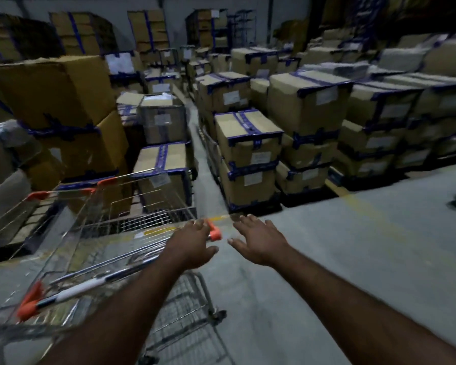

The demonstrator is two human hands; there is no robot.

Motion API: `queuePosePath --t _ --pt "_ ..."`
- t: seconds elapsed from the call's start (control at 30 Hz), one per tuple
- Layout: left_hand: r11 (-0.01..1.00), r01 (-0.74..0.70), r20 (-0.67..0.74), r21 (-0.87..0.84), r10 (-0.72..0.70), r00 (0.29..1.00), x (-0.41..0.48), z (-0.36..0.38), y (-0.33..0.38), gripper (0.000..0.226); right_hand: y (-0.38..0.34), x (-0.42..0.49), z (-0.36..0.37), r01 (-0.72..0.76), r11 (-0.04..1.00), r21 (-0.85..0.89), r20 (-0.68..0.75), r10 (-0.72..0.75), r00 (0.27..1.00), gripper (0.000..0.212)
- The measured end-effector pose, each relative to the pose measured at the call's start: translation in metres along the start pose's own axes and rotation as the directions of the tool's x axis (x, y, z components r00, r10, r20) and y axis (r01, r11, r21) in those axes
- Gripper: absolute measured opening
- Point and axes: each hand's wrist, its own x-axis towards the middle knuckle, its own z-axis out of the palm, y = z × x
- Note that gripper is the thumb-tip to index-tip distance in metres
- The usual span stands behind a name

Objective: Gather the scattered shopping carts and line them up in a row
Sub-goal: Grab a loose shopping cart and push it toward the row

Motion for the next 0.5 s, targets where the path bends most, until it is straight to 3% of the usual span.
queuePosePath --t 0.17,0.27,0.4,0.5 --pt "0.977 -0.212 -0.038 0.031 0.213 0.976 0.023 -0.018 0.129 0.078 0.09 -0.091 -0.029 -0.227 0.974 0.01 -0.057 0.228 0.972 0.065" --pt "0.925 -0.379 -0.056 0.023 0.379 0.924 0.032 -0.031 0.226 0.08 0.147 -0.165 -0.056 -0.381 0.925 0.003 -0.125 0.378 0.917 0.064" --pt "0.774 -0.629 -0.102 0.072 0.633 0.768 0.027 -0.049 0.369 0.08 0.211 -0.286 -0.092 -0.605 0.796 0.001 -0.212 0.592 0.778 0.064" --pt "0.595 -0.796 -0.104 0.114 0.804 0.586 -0.001 -0.065 0.484 0.082 0.243 -0.392 -0.118 -0.771 0.637 0.009 -0.285 0.74 0.609 0.064"
